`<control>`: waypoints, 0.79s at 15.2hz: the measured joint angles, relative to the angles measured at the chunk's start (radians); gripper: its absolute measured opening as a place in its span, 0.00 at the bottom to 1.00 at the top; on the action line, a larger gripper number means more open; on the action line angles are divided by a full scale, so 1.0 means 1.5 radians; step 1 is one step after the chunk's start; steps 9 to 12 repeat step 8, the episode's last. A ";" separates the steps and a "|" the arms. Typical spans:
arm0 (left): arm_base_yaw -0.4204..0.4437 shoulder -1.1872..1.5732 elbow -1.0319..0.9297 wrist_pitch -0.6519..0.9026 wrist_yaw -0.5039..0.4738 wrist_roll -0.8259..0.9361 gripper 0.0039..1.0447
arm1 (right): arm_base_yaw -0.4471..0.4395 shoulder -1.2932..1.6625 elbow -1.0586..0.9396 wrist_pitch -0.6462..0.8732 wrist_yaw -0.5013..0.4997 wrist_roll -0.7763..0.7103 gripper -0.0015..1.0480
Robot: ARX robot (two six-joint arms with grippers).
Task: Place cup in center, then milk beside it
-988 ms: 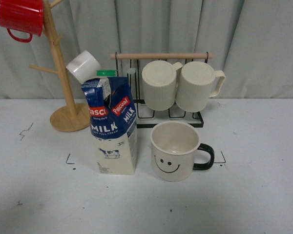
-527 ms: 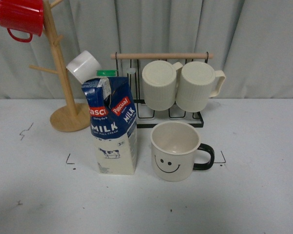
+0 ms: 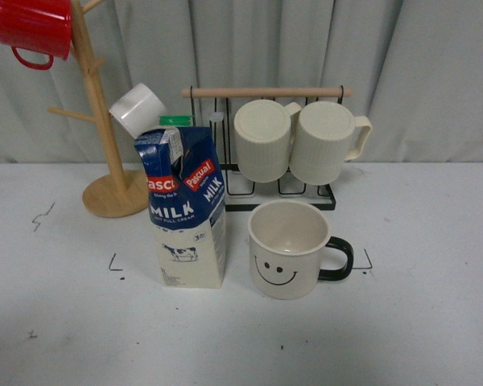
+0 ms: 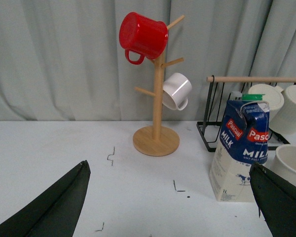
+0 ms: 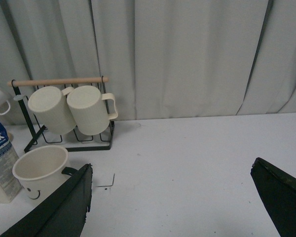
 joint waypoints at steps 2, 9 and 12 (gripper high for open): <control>0.000 0.000 0.000 0.000 0.000 0.000 0.94 | 0.000 0.000 0.000 0.000 0.000 0.000 0.94; 0.000 0.000 0.000 0.000 0.000 0.000 0.94 | 0.000 0.000 0.000 0.000 0.000 0.000 0.94; 0.000 0.000 0.000 0.000 0.000 0.000 0.94 | 0.000 0.000 0.000 0.000 0.000 0.000 0.94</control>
